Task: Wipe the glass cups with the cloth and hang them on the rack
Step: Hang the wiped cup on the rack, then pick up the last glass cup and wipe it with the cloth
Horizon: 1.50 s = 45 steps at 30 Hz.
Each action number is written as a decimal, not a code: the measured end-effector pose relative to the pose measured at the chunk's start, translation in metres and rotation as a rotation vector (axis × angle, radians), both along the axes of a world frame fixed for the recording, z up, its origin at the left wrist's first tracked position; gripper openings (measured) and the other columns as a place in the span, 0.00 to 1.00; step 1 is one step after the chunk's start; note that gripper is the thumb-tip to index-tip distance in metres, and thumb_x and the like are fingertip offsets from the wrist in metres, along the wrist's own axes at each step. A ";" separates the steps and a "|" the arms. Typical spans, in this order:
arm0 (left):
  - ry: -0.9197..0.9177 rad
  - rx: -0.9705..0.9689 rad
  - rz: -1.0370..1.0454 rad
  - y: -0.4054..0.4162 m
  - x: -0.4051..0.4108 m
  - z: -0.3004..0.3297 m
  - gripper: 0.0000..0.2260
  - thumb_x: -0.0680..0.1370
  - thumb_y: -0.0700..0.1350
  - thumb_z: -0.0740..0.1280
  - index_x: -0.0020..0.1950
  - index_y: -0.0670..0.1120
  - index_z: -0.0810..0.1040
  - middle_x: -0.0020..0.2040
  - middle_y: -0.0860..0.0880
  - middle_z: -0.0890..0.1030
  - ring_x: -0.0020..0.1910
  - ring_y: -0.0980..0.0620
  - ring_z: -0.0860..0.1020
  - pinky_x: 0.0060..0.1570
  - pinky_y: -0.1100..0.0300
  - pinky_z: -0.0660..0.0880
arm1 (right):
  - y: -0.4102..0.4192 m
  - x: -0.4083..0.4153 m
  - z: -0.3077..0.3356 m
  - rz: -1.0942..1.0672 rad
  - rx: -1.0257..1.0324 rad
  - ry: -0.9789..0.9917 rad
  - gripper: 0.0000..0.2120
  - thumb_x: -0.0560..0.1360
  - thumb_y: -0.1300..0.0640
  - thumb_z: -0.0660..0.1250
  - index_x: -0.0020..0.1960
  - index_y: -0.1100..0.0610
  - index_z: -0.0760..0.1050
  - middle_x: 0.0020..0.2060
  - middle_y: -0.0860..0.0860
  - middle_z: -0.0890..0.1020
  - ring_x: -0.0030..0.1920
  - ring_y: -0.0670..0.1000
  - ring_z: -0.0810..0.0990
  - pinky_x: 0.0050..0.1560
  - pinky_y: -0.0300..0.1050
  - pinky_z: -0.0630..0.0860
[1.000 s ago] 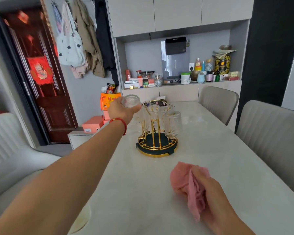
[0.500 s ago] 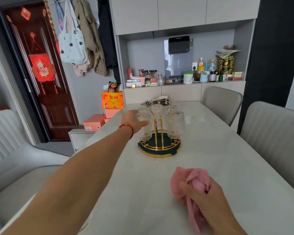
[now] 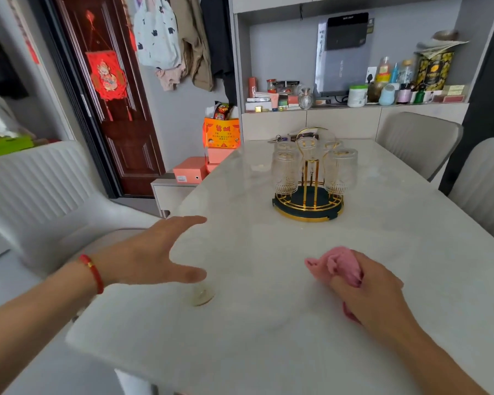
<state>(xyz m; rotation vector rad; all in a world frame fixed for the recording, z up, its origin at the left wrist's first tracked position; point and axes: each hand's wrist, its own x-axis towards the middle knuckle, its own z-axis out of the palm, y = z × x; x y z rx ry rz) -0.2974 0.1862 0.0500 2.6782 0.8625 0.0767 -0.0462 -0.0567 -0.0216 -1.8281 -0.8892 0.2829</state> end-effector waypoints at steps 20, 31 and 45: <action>-0.911 -1.047 -0.047 -0.082 0.133 -0.053 0.21 0.75 0.47 0.77 0.66 0.47 0.78 0.62 0.44 0.84 0.57 0.42 0.85 0.53 0.38 0.82 | 0.019 0.031 -0.001 0.269 0.760 1.149 0.31 0.79 0.37 0.55 0.65 0.59 0.79 0.59 0.58 0.82 0.60 0.59 0.80 0.68 0.56 0.70; -1.037 -0.931 0.016 -0.116 0.217 -0.088 0.27 0.73 0.52 0.78 0.69 0.62 0.71 0.57 0.45 0.85 0.54 0.49 0.86 0.49 0.55 0.83 | 0.040 0.074 -0.013 0.103 0.593 0.659 0.28 0.74 0.41 0.72 0.69 0.52 0.75 0.65 0.57 0.81 0.61 0.58 0.83 0.61 0.61 0.79; -1.015 -0.733 -0.052 -0.126 0.219 -0.110 0.22 0.79 0.47 0.73 0.67 0.61 0.69 0.51 0.45 0.83 0.44 0.53 0.85 0.42 0.61 0.80 | 0.050 0.051 -0.022 0.036 0.643 0.819 0.29 0.75 0.34 0.68 0.64 0.56 0.76 0.57 0.64 0.83 0.56 0.68 0.83 0.58 0.73 0.77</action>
